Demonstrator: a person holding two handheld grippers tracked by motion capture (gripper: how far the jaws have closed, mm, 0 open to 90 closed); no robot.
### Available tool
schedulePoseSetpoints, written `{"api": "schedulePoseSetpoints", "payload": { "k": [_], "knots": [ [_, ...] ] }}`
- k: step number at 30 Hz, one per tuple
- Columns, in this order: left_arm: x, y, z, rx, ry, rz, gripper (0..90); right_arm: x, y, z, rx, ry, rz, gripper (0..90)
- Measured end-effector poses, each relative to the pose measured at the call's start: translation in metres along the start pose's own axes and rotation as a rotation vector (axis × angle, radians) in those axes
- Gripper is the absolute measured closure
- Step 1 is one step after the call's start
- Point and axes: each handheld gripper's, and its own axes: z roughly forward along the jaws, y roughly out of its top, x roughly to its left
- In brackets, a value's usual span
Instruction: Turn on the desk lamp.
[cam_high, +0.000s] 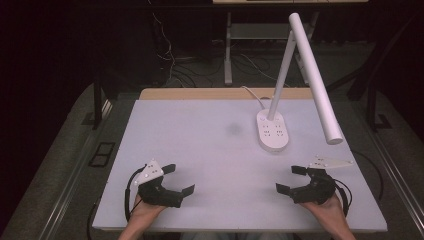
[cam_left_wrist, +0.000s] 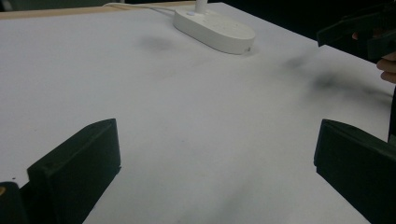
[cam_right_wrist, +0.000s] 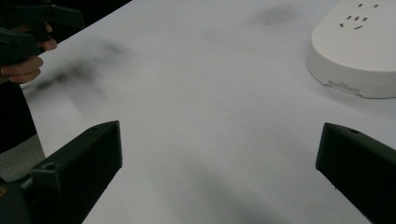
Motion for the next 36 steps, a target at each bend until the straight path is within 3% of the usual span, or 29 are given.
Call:
{"api": "schedulePoseSetpoints", "payload": {
  "k": [36],
  "knots": [
    [0.0,0.0,0.001,0.007,-0.017,-0.004,0.0,-0.002,0.01,-0.007,0.042,0.002,0.024,0.1]
  ]
}}
